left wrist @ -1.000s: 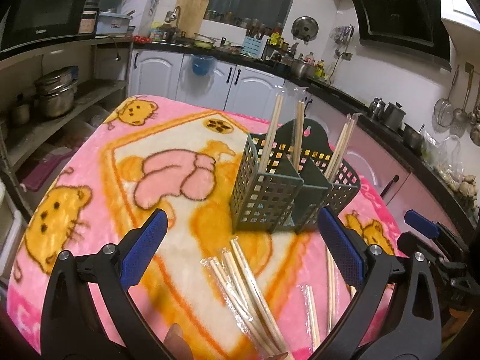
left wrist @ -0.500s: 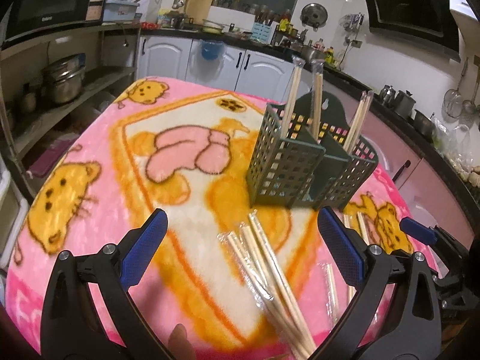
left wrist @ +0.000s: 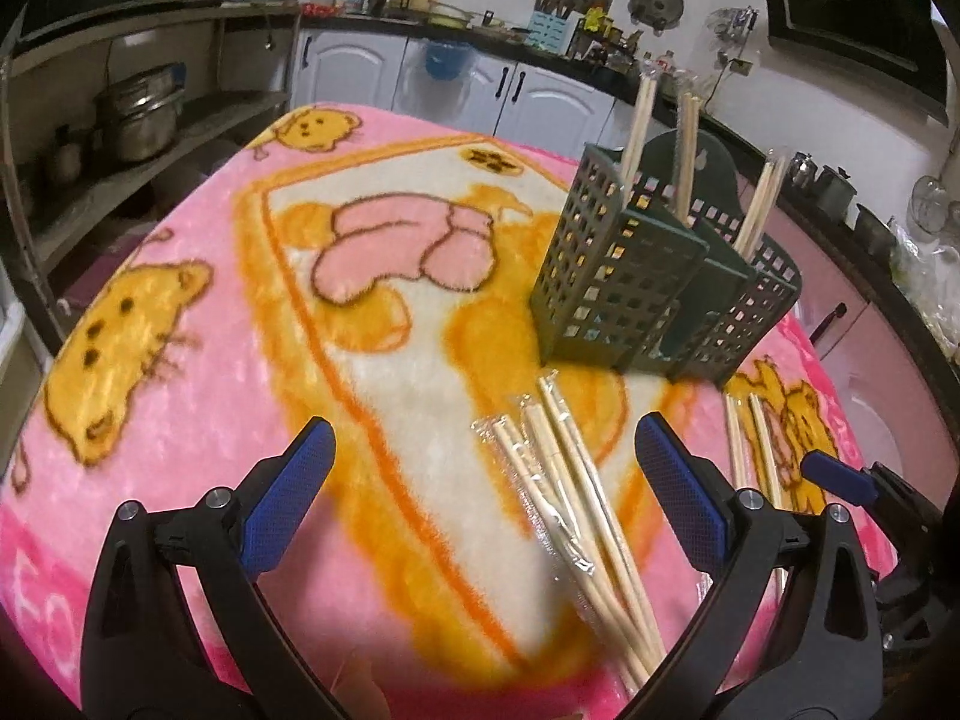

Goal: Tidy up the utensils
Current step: 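Lower the left tool onto a wrapped chopstick pair and close it while the right tool grasps another, then lift both held chopstick pairs and carry them above the green caddy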

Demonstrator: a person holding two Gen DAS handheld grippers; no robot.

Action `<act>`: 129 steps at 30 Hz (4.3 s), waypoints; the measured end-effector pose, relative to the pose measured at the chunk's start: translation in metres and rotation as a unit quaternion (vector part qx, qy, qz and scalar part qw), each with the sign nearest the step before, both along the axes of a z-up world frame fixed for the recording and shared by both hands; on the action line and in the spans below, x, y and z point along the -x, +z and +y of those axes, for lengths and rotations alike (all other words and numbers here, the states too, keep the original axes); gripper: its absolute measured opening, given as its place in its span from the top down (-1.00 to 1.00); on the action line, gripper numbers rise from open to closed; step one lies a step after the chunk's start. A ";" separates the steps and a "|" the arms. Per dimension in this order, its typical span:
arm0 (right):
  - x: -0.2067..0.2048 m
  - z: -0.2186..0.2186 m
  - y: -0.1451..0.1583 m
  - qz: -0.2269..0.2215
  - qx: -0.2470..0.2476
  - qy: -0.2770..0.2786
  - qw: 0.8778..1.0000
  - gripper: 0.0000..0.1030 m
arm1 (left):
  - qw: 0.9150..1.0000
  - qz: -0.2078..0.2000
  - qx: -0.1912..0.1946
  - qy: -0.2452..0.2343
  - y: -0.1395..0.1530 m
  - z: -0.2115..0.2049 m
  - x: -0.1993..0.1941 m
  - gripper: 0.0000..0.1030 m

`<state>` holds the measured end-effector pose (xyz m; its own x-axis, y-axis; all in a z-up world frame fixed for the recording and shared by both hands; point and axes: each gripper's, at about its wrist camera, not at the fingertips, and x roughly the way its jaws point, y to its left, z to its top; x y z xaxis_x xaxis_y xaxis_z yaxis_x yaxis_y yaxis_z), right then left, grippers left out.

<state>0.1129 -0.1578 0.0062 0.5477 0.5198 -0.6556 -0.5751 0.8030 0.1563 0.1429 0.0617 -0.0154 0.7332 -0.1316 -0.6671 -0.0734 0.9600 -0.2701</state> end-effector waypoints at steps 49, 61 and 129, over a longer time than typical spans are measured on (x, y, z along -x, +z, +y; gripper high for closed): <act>-0.045 0.003 0.017 0.082 -0.055 0.024 0.995 0.88 | 0.992 0.078 0.085 -0.051 -0.001 0.006 -0.042 0.94; -0.025 -0.025 0.091 -0.038 -0.107 0.009 0.994 0.91 | 0.993 -0.024 0.076 -0.084 0.079 -0.027 -0.031 0.94; -0.074 -0.067 0.240 -0.286 -0.136 -0.087 0.944 0.91 | 0.961 -0.263 0.030 -0.080 0.251 -0.086 -0.115 0.94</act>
